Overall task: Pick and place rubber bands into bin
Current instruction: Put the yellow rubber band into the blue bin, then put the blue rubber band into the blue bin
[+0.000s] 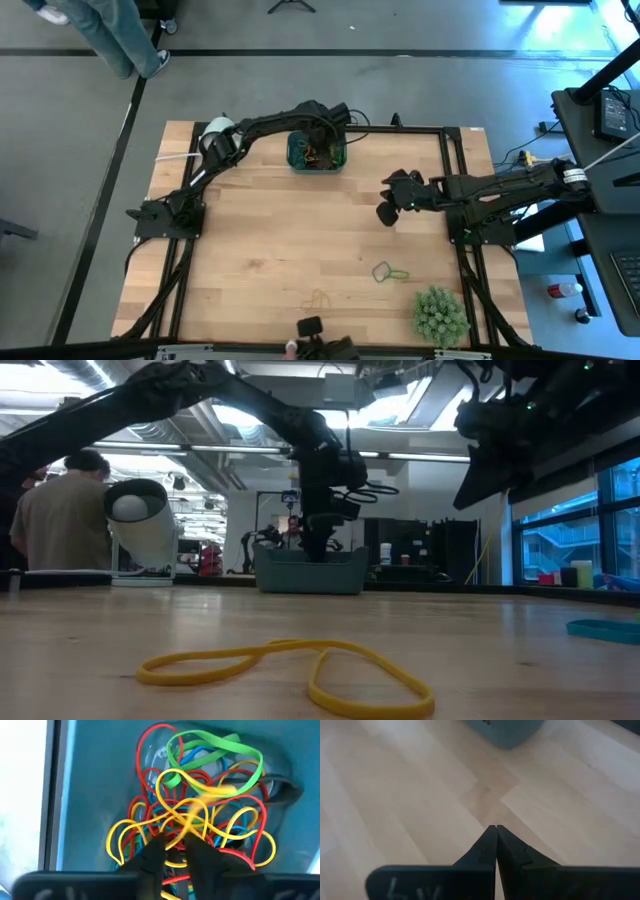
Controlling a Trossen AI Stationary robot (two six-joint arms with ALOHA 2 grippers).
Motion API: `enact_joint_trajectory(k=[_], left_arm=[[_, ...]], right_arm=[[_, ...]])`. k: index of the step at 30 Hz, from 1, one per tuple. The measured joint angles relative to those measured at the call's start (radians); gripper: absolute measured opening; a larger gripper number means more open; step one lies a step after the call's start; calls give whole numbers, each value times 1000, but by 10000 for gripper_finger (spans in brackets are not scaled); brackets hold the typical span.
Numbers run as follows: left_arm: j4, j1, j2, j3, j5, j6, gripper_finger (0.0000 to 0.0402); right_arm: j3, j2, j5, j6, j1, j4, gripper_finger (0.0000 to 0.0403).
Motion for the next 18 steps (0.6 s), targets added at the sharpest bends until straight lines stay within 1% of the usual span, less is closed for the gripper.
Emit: enact_joint_trajectory(k=[4, 8, 13, 18], left_arm=[[-30, 0, -29, 0, -12, -49, 110], [-101, -5, -88, 1, -27, -156, 136], [-162, -8, -195, 2, -28, -335, 138], [-174, -47, -287, 2, -20, -438, 122]], right_arm=[[0, 0, -1, -5, -7, -5, 10], [0, 0, -5, -43, -7, -14, 10], [0, 0, -50, -81, -7, -21, 10], [0, 0, -129, -113, -6, -22, 10]])
